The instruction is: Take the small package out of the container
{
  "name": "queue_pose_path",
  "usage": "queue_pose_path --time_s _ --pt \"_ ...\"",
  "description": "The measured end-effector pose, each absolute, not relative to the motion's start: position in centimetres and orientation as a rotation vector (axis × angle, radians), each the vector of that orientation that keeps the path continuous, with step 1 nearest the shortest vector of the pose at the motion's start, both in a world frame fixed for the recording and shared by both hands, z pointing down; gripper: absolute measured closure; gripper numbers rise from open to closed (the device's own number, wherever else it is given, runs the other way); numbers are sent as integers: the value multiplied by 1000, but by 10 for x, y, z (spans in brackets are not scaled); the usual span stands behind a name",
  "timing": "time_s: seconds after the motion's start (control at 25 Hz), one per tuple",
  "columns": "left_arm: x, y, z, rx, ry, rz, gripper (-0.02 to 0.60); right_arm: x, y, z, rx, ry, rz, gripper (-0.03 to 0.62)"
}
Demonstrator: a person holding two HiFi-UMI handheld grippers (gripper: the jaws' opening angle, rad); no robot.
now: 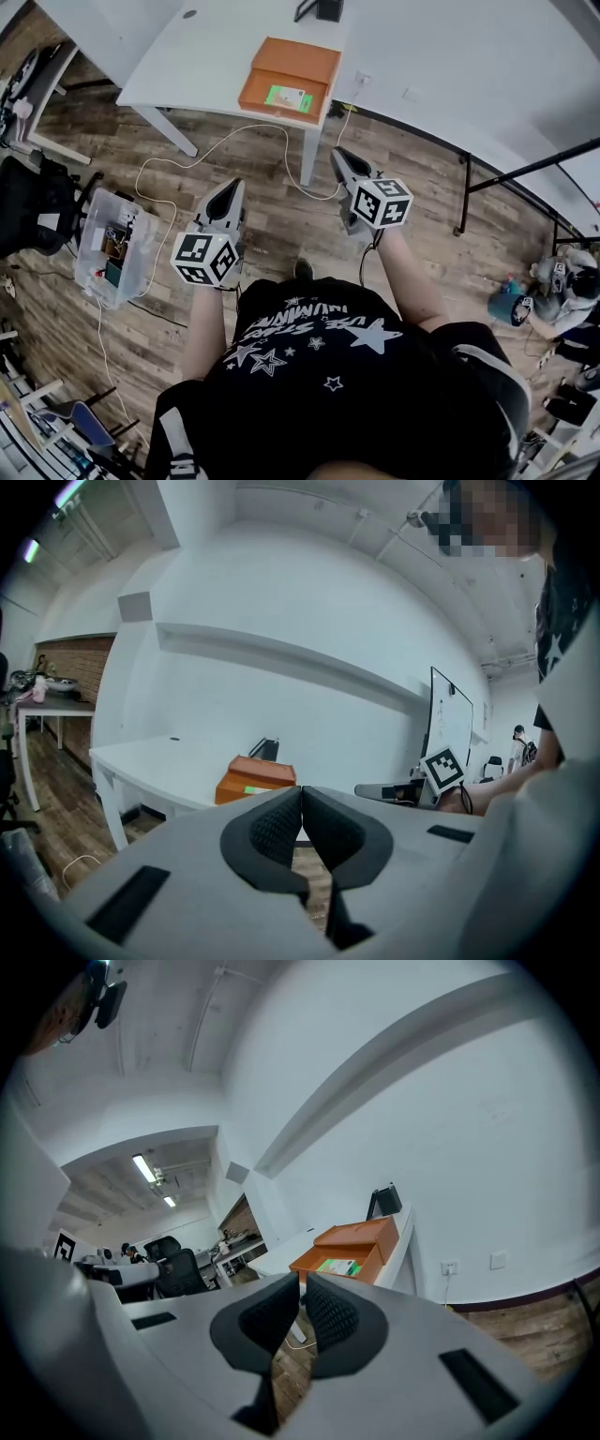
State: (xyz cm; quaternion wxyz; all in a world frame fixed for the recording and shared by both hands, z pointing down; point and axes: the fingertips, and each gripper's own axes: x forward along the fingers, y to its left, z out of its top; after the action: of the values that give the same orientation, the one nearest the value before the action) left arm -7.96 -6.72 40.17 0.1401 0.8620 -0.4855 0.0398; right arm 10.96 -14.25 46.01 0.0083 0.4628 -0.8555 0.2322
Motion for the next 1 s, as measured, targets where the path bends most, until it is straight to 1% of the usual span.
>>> queue_pose_path --time_s 0.48,0.64,1.0 --pt "-67 -129 419 2531 -1319 154 561 124 -176 486 1530 -2610 798 539" --pt "-70 -171 423 2541 -1274 137 561 127 -205 486 1588 -2580 775 539" --pt "-61 -290 423 2645 -1124 221 561 138 -289 487 1724 -2490 782 539"
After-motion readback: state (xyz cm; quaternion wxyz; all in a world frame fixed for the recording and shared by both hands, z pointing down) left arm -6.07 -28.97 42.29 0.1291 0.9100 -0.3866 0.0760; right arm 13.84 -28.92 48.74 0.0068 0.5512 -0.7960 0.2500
